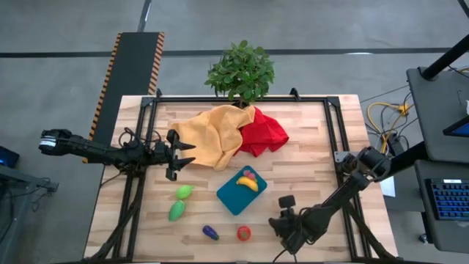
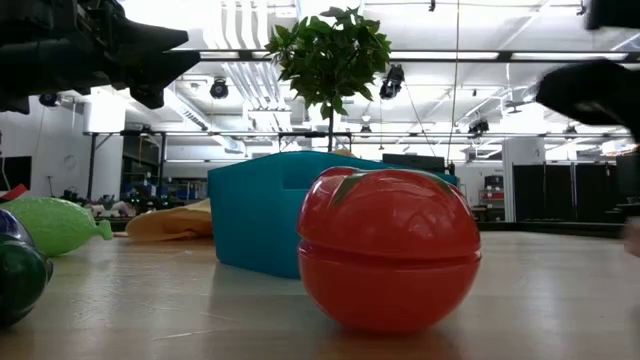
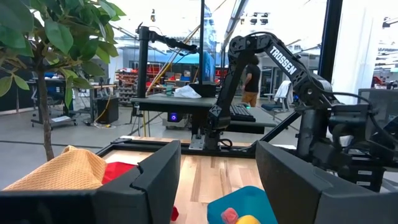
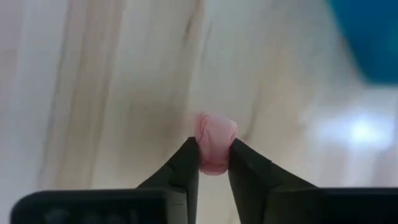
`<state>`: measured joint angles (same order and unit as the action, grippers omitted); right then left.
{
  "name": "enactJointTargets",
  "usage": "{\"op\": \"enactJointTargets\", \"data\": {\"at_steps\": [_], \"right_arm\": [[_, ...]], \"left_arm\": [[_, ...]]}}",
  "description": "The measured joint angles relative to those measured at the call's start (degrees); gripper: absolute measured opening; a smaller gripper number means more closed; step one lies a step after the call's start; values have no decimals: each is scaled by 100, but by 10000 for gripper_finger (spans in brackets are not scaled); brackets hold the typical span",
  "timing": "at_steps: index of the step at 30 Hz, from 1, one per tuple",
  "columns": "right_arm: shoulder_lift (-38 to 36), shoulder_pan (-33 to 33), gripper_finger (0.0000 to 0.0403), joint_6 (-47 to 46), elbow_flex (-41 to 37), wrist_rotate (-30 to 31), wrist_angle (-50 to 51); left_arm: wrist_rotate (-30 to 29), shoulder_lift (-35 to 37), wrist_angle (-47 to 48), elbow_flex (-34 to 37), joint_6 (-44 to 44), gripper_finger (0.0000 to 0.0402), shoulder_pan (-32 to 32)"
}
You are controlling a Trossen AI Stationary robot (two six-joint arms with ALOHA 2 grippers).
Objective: Pick and placing Produce into tupperware
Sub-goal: Put the pink peach into the blue bin
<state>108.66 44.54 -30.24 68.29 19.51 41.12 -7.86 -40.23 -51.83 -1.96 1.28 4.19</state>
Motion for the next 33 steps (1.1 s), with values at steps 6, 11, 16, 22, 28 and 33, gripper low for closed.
{"op": "enactJointTargets", "data": {"at_steps": [6, 11, 16, 22, 28, 33], "right_arm": [[-4, -456, 51, 754, 285, 327, 3], [-7, -833, 51, 1090, 679, 649, 12], [-66, -1255, 50, 1183, 1215, 1379, 48], [-207, -1963, 50, 1377, 1378, 1281, 116], [-210, -2661, 50, 1669, 1271, 595, 179], [-208, -2993, 50, 1748, 1174, 128, 151]], "left_arm": [[-4, 0, -2, 0, 0, 196, 0], [-11, 0, -2, 0, -7, 196, 0], [-11, 0, 2, 0, -4, 196, 0], [-11, 0, 13, 0, -4, 196, 2], [-11, 1, 17, 0, -7, 196, 0], [-11, 0, 17, 0, -7, 196, 0]]}}
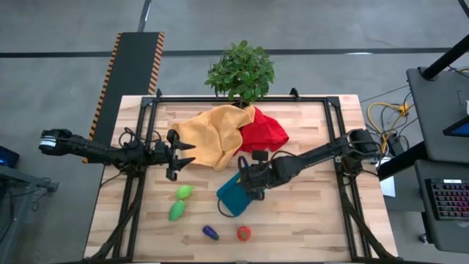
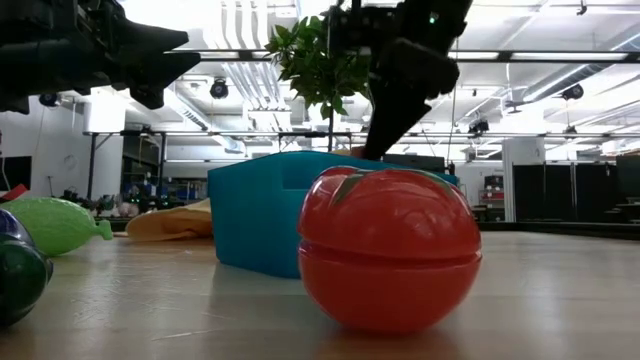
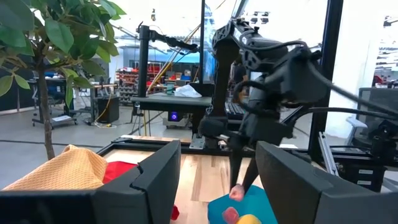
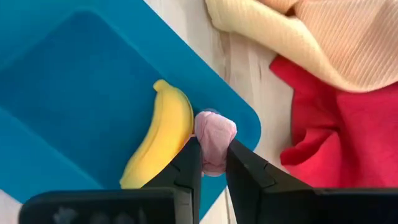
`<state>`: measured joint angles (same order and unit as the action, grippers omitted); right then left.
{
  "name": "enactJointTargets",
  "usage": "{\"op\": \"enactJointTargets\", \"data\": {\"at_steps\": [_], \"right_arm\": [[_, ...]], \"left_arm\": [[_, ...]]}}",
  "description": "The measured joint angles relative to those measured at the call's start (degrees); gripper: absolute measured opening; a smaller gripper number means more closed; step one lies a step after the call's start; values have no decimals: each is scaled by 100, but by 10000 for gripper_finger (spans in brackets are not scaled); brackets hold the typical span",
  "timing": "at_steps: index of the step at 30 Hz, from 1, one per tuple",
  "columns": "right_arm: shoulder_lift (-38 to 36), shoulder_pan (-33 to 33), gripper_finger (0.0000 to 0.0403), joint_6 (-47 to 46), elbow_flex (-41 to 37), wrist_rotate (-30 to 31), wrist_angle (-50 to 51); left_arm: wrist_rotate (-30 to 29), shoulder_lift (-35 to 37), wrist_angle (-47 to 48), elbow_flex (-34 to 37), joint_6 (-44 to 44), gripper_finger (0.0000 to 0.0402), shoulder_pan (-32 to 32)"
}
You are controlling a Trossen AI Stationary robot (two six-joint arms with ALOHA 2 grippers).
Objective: Pick and placing Produce into tupperware
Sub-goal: Put the pink peach into the blue bin, then put the red tomato into the blue bin
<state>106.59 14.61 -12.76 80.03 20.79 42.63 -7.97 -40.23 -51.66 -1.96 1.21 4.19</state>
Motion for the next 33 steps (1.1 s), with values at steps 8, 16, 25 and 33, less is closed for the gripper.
{"op": "enactJointTargets", "data": {"at_steps": [8, 16, 25, 33], "right_arm": [[4, -64, 73, 33, -43, -104, -154], [4, -68, 156, 82, -50, 75, -168], [-232, 250, 180, -27, 16, -11, -157], [-948, 1562, 163, -676, -57, 147, -155]], "left_arm": [[0, 0, 0, 0, 2, 196, -1], [0, 2, 0, 0, 2, 196, 0], [0, 2, 2, 0, 0, 196, 1], [2, 1, 10, 0, 2, 196, -1]]}}
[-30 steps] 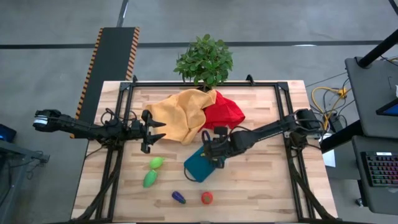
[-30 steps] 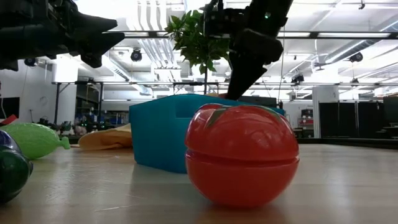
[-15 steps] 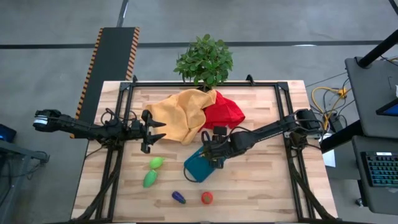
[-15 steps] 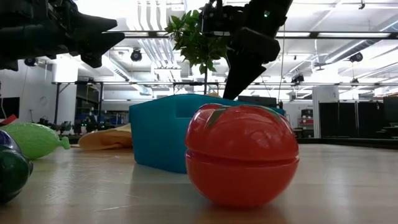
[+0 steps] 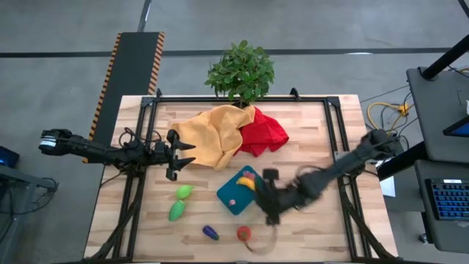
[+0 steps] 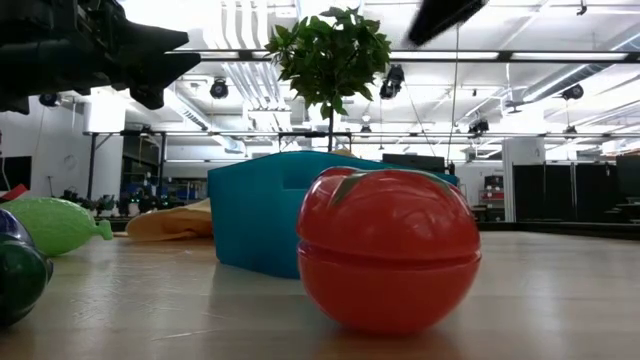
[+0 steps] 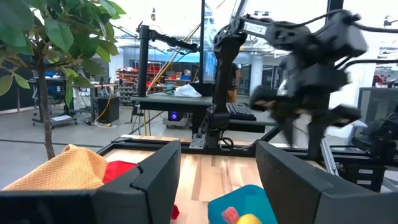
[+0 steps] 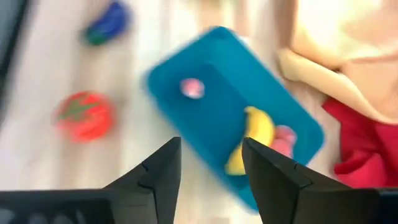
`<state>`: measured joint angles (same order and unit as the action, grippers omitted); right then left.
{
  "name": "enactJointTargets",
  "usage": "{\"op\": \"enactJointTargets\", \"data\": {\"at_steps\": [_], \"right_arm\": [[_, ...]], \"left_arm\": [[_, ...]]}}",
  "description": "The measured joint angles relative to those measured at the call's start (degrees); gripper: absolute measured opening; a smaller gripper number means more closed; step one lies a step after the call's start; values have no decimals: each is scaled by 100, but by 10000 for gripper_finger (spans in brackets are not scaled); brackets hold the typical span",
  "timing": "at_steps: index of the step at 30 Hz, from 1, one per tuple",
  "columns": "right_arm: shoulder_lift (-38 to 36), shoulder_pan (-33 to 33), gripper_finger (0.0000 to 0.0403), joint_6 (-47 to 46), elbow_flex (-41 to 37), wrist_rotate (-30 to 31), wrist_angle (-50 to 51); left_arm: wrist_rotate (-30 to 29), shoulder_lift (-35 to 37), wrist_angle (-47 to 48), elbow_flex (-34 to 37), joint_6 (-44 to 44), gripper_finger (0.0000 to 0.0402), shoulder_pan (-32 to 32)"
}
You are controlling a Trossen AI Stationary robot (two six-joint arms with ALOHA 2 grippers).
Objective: Pick and placing Produce into tupperware
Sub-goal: Put the red tomato into the blue bin
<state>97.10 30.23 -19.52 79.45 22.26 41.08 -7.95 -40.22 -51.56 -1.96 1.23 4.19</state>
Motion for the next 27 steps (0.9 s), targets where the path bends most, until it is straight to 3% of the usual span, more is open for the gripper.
{"op": "enactJointTargets", "data": {"at_steps": [6, 10, 15, 20, 27], "right_arm": [[-289, 1422, 150, -404, -408, 1438, -28], [-337, 2128, 149, -863, -944, 2238, -951], [-336, 2380, 180, -840, -1867, 2120, -2956], [-328, 2182, 251, -467, -2794, 1931, -4954], [-328, 1723, 357, -721, -3231, 1602, -5555]], "left_arm": [[1, 2, 9, -1, 46, 196, 2], [0, 2, 3, 0, 142, 196, 2], [-2, 2, -54, -7, 142, 196, 2], [-4, 0, -52, -15, 138, 196, 0], [-4, 2, -48, -15, 146, 196, 2]]}}
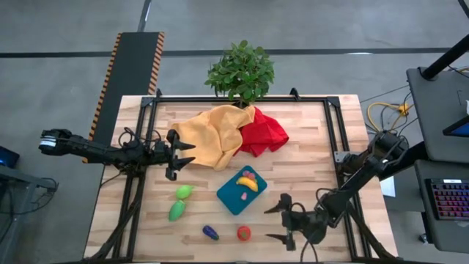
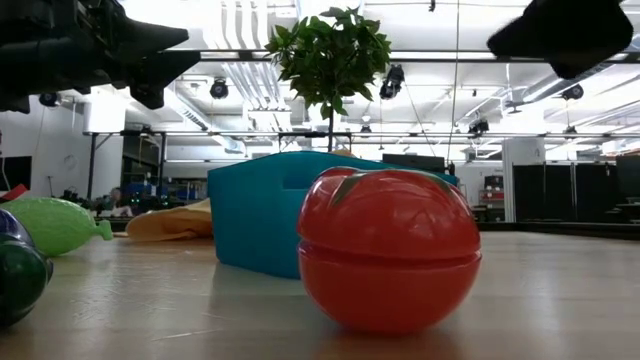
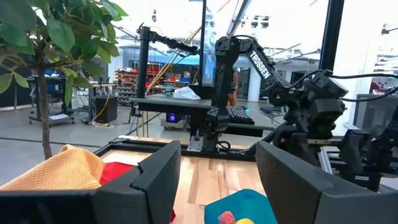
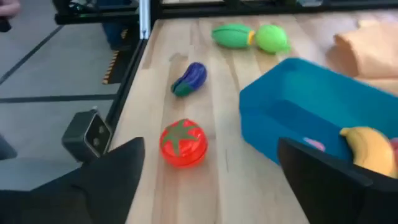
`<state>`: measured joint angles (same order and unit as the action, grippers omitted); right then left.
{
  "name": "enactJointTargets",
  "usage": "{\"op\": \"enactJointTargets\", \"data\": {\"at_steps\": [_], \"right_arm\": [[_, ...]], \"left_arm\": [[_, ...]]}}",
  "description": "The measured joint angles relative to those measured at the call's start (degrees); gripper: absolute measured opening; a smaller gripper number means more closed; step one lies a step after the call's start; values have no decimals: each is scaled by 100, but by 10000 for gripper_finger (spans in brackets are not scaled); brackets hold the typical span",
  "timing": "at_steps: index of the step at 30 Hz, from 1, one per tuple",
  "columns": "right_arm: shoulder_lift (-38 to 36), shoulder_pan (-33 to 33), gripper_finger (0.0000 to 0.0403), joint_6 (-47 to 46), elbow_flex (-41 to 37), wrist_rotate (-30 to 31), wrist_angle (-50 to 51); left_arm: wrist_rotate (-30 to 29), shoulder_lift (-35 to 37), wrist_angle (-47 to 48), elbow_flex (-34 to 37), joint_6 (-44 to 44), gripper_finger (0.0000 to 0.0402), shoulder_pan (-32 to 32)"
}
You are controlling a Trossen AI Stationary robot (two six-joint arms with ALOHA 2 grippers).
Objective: Pick and placing Produce into tupperware
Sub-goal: Put the red tomato into the blue bin
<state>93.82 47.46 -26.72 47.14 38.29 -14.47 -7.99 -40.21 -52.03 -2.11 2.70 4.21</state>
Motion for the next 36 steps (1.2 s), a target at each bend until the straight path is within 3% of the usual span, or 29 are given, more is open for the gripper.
{"op": "enactJointTargets", "data": {"at_steps": [11, 16, 36], "right_arm": [[24, 16, 374, 167, -2, -272, -127], [561, 14, 374, 490, 110, -314, -748], [1871, -345, 374, 840, 630, -571, -860]], "left_arm": [[0, 0, 4, 0, 164, 196, 0], [0, 0, 7, 2, 213, 196, 0], [0, -417, -5, 11, 608, 196, 0]]}}
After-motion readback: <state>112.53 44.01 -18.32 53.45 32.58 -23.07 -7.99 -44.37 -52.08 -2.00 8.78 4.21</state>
